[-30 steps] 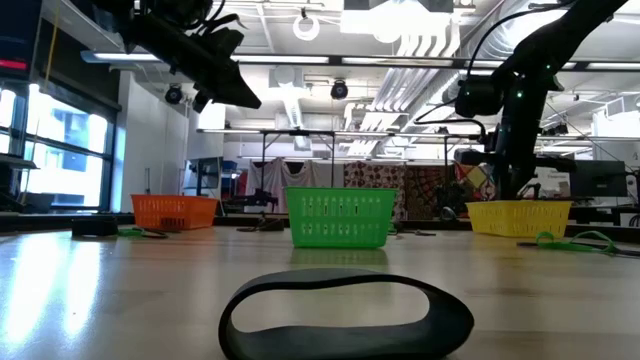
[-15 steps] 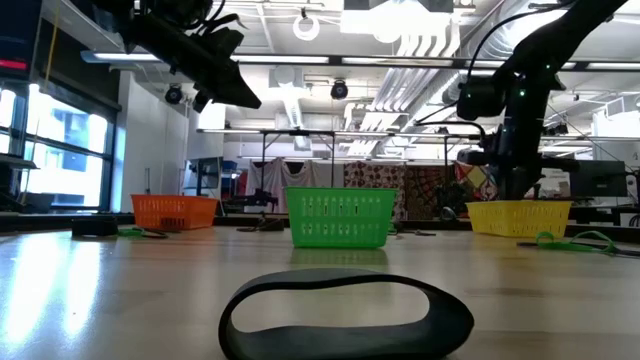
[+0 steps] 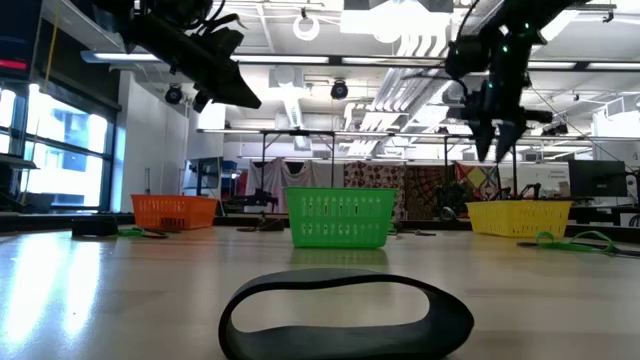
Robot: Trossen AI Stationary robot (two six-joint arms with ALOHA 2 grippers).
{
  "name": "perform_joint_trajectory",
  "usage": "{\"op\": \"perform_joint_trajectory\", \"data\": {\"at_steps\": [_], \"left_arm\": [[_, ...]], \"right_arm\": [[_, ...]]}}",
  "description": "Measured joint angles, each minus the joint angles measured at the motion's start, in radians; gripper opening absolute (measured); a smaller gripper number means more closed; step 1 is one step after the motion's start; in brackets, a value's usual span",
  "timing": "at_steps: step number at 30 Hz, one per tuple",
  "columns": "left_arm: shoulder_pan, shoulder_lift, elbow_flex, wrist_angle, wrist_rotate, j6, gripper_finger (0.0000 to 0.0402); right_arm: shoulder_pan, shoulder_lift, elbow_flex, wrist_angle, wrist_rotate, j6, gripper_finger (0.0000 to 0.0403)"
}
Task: Sort rubber bands into baskets
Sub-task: Put the green rubber band into the green bin
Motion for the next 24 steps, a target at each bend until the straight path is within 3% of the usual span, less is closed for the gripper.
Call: {"op": "perform_joint_trajectory", "data": {"at_steps": [8,17,24], "left_arm": [[0.0,0.0,0.0,0.0,0.0,-0.006,0.0],[0.0,0.0,0.0,-0.011,0.0,-0.007,0.0],[0.0,0.0,0.0,-0.018,0.025,-0.001,0.0]], "right_arm": [[0.061,0.0,0.085,0.093,-0.049,-0.066,0.0012],[0.18,0.0,0.085,0.297,-0.163,-0.068,0.0012],[0.286,0.009,0.085,0.388,-0.161,-0.059,0.0008]]}}
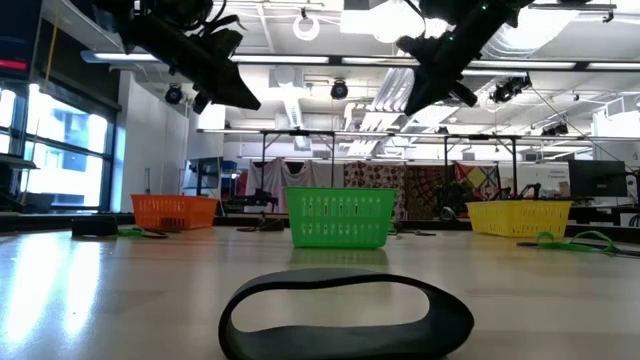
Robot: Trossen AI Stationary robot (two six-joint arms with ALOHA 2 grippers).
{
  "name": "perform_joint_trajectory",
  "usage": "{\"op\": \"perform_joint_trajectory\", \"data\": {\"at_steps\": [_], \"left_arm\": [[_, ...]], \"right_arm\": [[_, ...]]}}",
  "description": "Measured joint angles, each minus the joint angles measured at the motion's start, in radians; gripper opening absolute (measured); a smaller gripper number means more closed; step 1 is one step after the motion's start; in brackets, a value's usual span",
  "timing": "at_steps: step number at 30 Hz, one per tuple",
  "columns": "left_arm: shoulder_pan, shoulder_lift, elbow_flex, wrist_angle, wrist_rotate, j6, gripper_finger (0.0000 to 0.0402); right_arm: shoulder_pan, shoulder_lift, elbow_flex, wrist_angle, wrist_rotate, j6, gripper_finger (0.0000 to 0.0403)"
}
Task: Sort rubber bands into baskets
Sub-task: Put the green rubber band into the green bin
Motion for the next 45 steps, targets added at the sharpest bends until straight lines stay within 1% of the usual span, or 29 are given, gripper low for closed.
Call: {"op": "perform_joint_trajectory", "data": {"at_steps": [3,7,10,14,20,26,31,36,39,45], "left_arm": [[0.0,0.0,0.0,0.001,0.044,-0.008,0.0],[0.0,0.0,0.0,-0.004,0.102,0.006,0.0],[0.0,0.0,0.0,-0.03,0.11,0.018,0.0],[0.0,0.0,0.0,-0.032,0.112,-0.007,0.0],[0.0,0.0,0.0,-0.032,0.112,-0.009,0.0],[-0.001,0.0,0.0,-0.032,0.102,-0.05,0.0],[-0.001,0.0,0.0,-0.031,0.088,-0.051,0.0],[-0.001,0.0,0.0,-0.031,0.088,-0.052,0.0],[-0.001,0.0,0.0,-0.031,0.086,-0.06,0.0],[-0.001,0.0,0.0,-0.031,0.08,-0.06,0.0]], "right_arm": [[0.035,0.027,0.0,0.029,-0.001,0.003,0.0022],[0.069,0.071,0.0,0.048,-0.012,0.004,0.005],[0.087,0.104,-0.001,0.047,-0.015,0.038,0.0075],[0.094,0.141,-0.001,0.048,-0.011,0.113,0.0106],[0.074,0.203,-0.001,0.04,0.046,0.197,0.014],[0.035,0.267,-0.001,0.04,0.125,0.286,0.0167],[-0.001,0.309,-0.001,0.04,0.131,0.292,0.0179],[-0.035,0.34,-0.001,0.043,0.135,0.293,0.0179],[-0.055,0.356,-0.001,0.05,0.163,0.298,0.0179],[-0.09,0.393,-0.001,0.098,0.16,0.291,0.0179]]}}
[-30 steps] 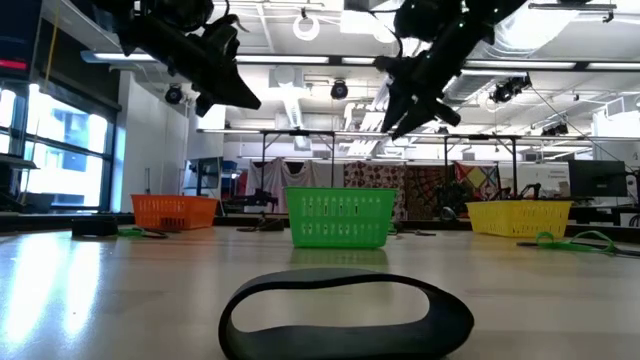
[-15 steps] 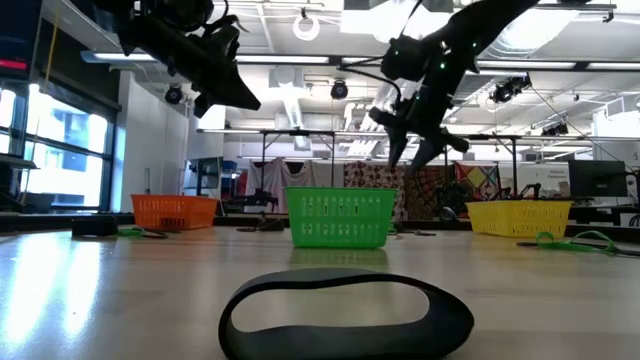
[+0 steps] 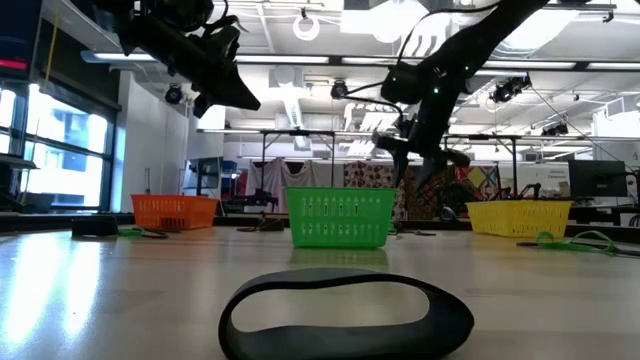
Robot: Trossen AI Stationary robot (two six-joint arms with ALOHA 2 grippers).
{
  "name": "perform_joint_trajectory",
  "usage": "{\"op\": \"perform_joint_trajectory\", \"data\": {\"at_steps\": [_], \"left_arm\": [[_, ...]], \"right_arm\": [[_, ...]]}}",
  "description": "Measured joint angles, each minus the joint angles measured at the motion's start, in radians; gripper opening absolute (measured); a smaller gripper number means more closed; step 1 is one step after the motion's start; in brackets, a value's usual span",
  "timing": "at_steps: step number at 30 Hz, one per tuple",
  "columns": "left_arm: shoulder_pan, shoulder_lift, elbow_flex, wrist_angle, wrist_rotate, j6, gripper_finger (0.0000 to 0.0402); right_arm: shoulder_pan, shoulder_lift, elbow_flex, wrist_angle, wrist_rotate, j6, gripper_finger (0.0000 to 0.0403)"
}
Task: Sort rubber bands into baskets
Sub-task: Put the green rubber band into the green bin
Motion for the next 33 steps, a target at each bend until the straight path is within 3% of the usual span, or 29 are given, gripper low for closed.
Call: {"op": "perform_joint_trajectory", "data": {"at_steps": [25,33], "left_arm": [[0.0,0.0,0.0,0.0,-0.003,0.0,0.0],[0.0,0.0,0.0,0.0,-0.016,0.0,0.0]], "right_arm": [[-0.004,0.141,0.0,0.093,-0.001,0.002,0.0179],[-0.004,0.213,0.0,0.193,-0.004,0.006,0.0179]]}}
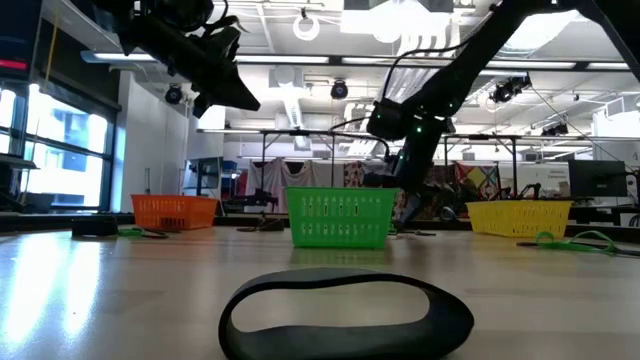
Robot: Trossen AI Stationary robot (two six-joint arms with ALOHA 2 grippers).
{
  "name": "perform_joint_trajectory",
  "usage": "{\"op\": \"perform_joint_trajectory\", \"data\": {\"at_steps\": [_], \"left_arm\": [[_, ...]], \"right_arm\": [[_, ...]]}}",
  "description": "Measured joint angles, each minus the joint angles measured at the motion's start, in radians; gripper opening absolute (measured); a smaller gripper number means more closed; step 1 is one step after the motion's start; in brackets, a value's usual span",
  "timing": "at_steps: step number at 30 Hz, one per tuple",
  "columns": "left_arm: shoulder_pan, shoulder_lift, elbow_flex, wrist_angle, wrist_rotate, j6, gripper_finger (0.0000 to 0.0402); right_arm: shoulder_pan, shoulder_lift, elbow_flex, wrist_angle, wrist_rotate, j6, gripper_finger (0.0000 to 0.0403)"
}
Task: Sort rubber bands into baskets
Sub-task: Put the green rubber band into the green bin
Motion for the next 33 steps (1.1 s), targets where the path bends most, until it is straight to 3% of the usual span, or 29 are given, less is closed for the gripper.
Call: {"op": "perform_joint_trajectory", "data": {"at_steps": [8,18,27,33], "left_arm": [[0.0,0.0,0.0,0.0,-0.011,0.0,0.0],[0.007,0.0,0.0,0.0,-0.056,0.003,0.0],[0.007,0.0,0.0,0.0,-0.105,-0.024,0.0],[0.014,0.0,0.0,-0.005,-0.105,-0.025,0.0]], "right_arm": [[0.001,0.026,0.0,0.009,0.023,-0.014,0.0155],[-0.025,0.027,0.0,0.022,-0.01,-0.083,0.0009],[-0.031,-0.053,0.085,-0.002,-0.047,-0.132,0.0003],[0.043,-0.117,0.203,-0.116,-0.032,-0.12,0.0002]]}}
